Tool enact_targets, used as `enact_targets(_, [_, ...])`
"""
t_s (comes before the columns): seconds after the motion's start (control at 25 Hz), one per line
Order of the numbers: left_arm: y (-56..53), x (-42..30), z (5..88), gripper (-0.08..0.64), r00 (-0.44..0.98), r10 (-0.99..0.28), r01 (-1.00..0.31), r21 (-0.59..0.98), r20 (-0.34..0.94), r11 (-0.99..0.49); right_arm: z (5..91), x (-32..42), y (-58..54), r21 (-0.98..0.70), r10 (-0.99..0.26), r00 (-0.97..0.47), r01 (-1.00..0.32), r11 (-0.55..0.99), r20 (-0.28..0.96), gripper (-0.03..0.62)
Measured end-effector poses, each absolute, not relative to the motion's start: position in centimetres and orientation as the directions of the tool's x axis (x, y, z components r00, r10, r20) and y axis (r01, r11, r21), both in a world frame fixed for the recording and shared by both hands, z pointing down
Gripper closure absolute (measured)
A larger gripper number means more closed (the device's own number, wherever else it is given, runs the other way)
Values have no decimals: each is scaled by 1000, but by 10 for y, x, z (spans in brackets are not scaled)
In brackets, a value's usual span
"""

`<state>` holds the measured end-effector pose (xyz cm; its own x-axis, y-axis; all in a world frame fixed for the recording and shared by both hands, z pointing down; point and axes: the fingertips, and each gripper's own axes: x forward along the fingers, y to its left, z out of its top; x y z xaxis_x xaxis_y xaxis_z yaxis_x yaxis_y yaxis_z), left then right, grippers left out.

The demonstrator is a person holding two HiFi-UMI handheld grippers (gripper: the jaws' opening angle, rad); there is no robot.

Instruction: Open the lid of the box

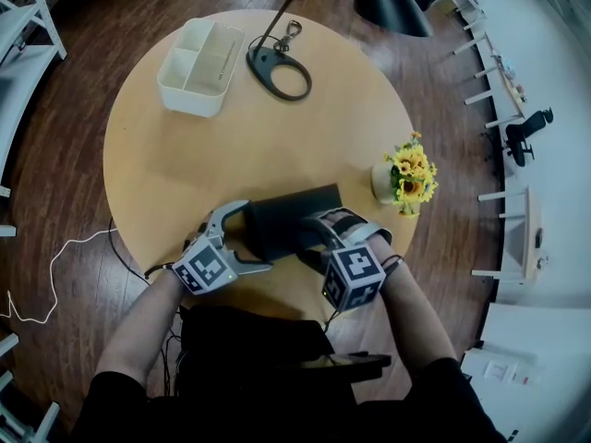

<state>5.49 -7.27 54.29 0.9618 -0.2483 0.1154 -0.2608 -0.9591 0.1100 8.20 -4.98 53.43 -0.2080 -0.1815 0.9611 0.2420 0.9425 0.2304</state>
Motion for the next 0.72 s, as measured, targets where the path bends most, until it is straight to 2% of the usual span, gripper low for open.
enact_targets(0.08, [-72, 55, 544, -25, 961, -249, -262, 103, 118, -960, 534, 82, -51, 246, -192, -218, 257, 935, 957, 339])
enact_targets(0.28, [-73, 55, 544, -23, 960, -255, -267, 101, 119, -958, 506, 81, -54, 254, -214, -287, 111, 961, 934, 339])
enact_targets(0.4, [-72, 54, 545, -25, 960, -254, -267, 108, 120, -958, 485, 82, -60, 290, -248, -340, 78, 954, 907, 337])
enact_targets(0.6, [-74, 52, 548, -26, 961, -246, -261, 113, 124, -959, 439, 78, -91, 402, -392, -443, -75, 913, 806, 337])
enact_targets(0.64, [-74, 52, 549, -26, 960, -247, -262, 117, 130, -958, 428, 77, -102, 441, -445, -461, -125, 889, 768, 354])
enact_targets(0.72, [-75, 51, 551, -26, 958, -247, -266, 128, 144, -956, 416, 78, -126, 522, -551, -455, -200, 829, 700, 464])
